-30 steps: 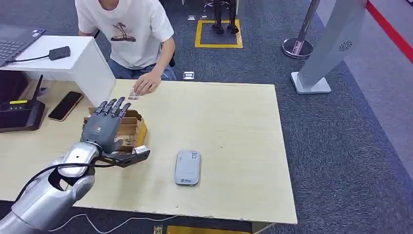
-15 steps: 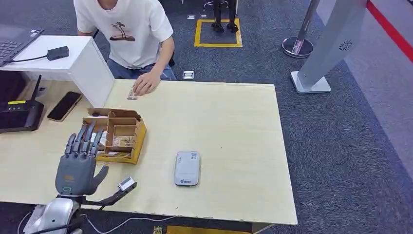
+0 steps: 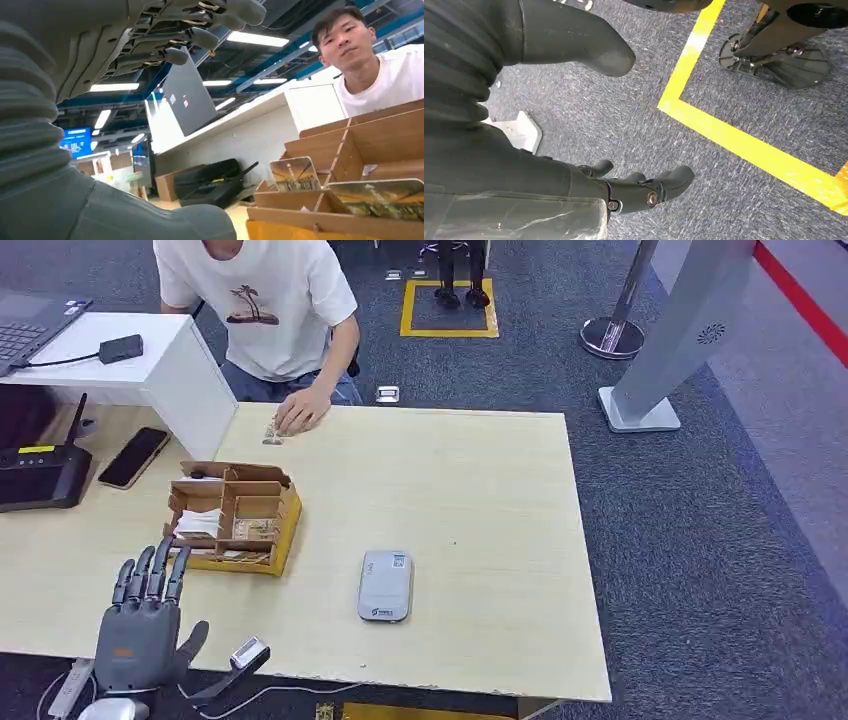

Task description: Pass the card to the sensor for recognition and then transmit it.

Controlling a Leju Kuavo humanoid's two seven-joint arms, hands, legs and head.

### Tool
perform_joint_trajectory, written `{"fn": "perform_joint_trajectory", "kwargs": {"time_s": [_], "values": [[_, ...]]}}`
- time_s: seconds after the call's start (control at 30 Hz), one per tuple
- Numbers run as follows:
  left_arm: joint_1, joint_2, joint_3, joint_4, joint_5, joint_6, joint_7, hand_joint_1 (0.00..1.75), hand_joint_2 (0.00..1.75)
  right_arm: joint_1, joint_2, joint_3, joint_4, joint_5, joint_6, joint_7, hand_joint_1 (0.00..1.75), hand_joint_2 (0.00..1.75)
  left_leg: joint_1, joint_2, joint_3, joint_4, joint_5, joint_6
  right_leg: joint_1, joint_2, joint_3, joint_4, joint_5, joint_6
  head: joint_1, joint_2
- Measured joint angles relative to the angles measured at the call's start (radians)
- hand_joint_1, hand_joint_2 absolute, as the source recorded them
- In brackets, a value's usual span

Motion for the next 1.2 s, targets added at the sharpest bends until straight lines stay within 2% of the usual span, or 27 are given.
{"fn": "perform_joint_trajectory", "kwargs": {"time_s": [0.07,0.1,0.33,0.37,0.4,0.43,0.47,0.5,0.57,0.67,0.83,0.93,1.2], "values": [[0.060,-0.013,0.007,-0.016,-0.014,0.031,0.031,0.00,1.75,0.002,0.000,-0.005,0.001,0.003,-0.002,0.000,0.00,1.75,0.000,-0.001,0.000,0.000,0.000,0.000,0.000,-0.001,0.000,0.000,0.000,0.000,0.000,0.000],[0.074,-0.019,0.007,-0.019,-0.012,0.019,0.052,0.00,1.75,0.003,0.000,-0.006,0.001,0.006,-0.003,-0.002,0.00,1.75,0.000,-0.001,-0.001,0.000,0.000,0.000,0.000,-0.001,0.000,0.000,0.000,0.000,0.000,0.000],[0.070,-0.032,0.008,-0.012,0.032,-0.015,0.053,0.00,1.75,0.002,0.000,-0.006,0.001,0.022,0.001,-0.002,0.00,1.75,0.000,-0.003,0.000,0.000,0.000,0.000,0.000,-0.002,0.000,0.000,0.000,0.000,0.000,0.000],[0.065,-0.035,0.011,-0.009,0.037,-0.015,0.051,1.59,1.75,0.002,0.000,-0.006,0.001,0.023,0.002,-0.002,0.00,1.75,0.000,-0.003,0.000,0.000,0.000,0.000,0.000,-0.002,0.000,0.000,0.000,0.000,0.000,0.000],[0.059,-0.040,0.014,-0.003,0.042,-0.017,0.051,1.75,1.75,0.001,0.000,-0.006,0.001,0.027,0.003,0.001,0.00,1.75,0.000,-0.003,0.000,0.000,0.000,0.000,0.000,-0.002,0.000,0.000,0.000,0.000,0.000,0.000],[0.050,-0.046,0.021,0.008,0.044,-0.019,0.050,1.45,1.75,0.000,0.000,-0.006,0.001,0.035,0.006,0.004,0.00,1.75,0.000,-0.003,0.000,0.000,0.000,0.000,0.000,-0.002,0.001,0.000,0.000,0.000,0.000,0.000],[0.040,-0.052,0.025,0.021,0.047,-0.022,0.045,0.21,1.75,0.000,0.000,-0.006,0.001,0.041,0.006,0.008,0.00,1.75,0.000,-0.003,0.000,0.000,0.000,0.000,0.000,-0.003,0.001,0.000,0.000,0.000,0.000,0.000],[0.029,-0.059,0.027,0.037,0.054,-0.026,0.036,0.00,1.75,-0.002,0.000,-0.006,0.001,0.044,0.010,0.012,0.00,1.75,0.000,-0.003,0.000,0.000,0.000,0.000,0.000,-0.003,0.001,0.000,0.000,0.000,0.000,0.000],[0.000,-0.068,0.030,0.070,0.063,-0.077,0.015,0.00,1.75,-0.005,0.000,-0.005,0.001,0.058,0.015,0.019,0.00,1.75,0.000,-0.004,0.000,0.000,0.000,0.000,0.000,-0.003,0.001,0.000,0.000,0.000,0.000,0.000],[-0.067,-0.062,0.030,0.128,0.075,-0.215,-0.025,0.00,1.75,-0.015,0.000,-0.005,0.001,0.073,0.026,0.029,0.00,1.75,0.000,-0.005,0.000,0.000,0.001,0.000,0.000,-0.004,0.001,0.000,0.000,0.000,0.000,0.000],[-0.169,-0.029,0.030,0.205,0.118,-0.343,-0.076,0.00,1.75,-0.028,0.000,-0.004,0.001,0.075,0.034,0.031,0.00,1.75,0.000,-0.005,0.000,0.000,0.002,0.000,0.000,-0.004,0.001,0.000,0.000,0.000,0.000,0.000],[-0.206,-0.016,0.029,0.235,0.139,-0.367,-0.095,0.00,1.75,-0.031,0.000,-0.004,0.001,0.075,0.038,0.032,0.00,1.75,0.000,-0.005,0.000,0.000,0.002,0.000,0.000,-0.004,0.001,0.000,0.000,0.000,0.000,0.000],[-0.278,-0.008,0.017,0.289,0.143,-0.365,-0.104,0.03,1.75,-0.032,0.000,-0.003,0.001,0.077,0.040,0.036,0.00,1.75,0.000,-0.005,0.000,0.000,0.001,0.000,0.000,-0.004,0.001,0.000,0.000,0.000,0.000,0.000]]}}
